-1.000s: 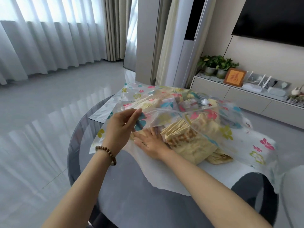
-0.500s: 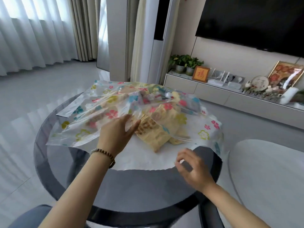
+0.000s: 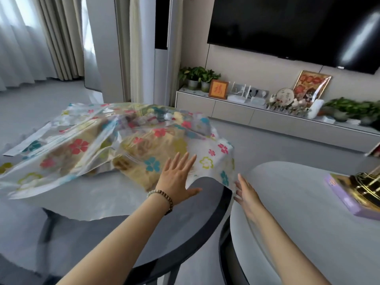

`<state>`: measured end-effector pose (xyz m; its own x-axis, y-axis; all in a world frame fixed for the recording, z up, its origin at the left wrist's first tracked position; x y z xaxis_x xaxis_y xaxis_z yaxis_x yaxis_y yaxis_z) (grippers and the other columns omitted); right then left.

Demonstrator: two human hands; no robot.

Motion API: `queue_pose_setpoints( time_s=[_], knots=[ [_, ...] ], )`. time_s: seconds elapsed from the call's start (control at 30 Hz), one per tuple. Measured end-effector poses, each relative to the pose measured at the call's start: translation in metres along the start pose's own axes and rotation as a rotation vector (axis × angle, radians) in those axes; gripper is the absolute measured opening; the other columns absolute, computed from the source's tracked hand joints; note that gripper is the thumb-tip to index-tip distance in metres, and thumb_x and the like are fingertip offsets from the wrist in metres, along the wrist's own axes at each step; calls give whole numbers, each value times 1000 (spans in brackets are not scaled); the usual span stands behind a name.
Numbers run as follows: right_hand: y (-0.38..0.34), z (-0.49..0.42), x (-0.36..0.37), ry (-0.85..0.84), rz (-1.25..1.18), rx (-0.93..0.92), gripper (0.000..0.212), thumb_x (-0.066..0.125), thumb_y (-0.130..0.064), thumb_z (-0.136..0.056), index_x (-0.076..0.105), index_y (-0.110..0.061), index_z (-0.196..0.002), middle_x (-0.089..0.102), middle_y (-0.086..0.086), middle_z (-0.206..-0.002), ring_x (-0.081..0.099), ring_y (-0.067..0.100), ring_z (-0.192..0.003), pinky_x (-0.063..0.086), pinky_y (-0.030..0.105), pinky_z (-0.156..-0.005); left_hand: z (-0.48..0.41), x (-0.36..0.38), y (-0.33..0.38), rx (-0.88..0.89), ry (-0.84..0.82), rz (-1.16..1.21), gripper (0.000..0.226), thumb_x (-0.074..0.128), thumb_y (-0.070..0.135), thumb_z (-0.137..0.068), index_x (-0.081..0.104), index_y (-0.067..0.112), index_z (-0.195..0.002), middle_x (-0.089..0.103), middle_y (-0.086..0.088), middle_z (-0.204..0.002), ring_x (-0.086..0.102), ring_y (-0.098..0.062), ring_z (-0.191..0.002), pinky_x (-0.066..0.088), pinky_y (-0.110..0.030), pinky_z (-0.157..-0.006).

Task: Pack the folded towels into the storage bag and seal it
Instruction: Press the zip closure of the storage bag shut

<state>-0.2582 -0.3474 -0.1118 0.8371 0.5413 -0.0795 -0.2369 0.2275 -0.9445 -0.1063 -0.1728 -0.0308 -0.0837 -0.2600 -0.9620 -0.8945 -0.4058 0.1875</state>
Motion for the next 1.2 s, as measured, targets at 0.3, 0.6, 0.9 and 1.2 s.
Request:
queue_pose_setpoints(
  time_s=[0.3,0.6,0.9,1.2],
  knots=[
    [-2,-6,-6,64,-230,115,17,57,-30,-93,59,-16,-103,61,-2,-88,52,15,-76,42,25,-63,-21,9,17,6,139,-26,47,30,34,-100,24,23,-145,36,5,-149,30,-16,-138,29,-28,-105],
    [-10,29,4,-166,-17,128,14,66,-23,-86,64,-12,-95,54,-1,-65,63,11,-59,40,19,-52,22,16,-23,-16,91,-102,52,47,-1,-86,50,30,-129,71,1,-99,65,-23,-89,45,-31,-62],
    [7,95,55,-424,-21,152,17,68,-25,-84,71,-9,-90,69,7,-68,70,15,-60,53,20,-51,91,-14,-56,-186,22,-114,36,60,29,-88,56,25,-123,69,2,-103,65,-18,-93,51,-31,-72],
    [-9,99,9,-297,-67,87,16,58,-21,-90,69,-9,-95,73,1,-69,69,14,-56,55,21,-50,125,-15,65,-229,184,811,59,35,74,-79,63,22,-74,64,7,-68,58,-5,-64,48,-28,-59]
  ],
)
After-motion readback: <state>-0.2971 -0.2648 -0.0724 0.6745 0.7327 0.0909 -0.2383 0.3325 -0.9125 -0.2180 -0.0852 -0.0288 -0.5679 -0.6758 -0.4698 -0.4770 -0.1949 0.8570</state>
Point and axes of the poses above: each hand's wrist, its own z-axis away from the middle knuckle, its own x-axis out of the palm, y = z × x, the point moved 8 cm from there along -z, towards the middle knuckle
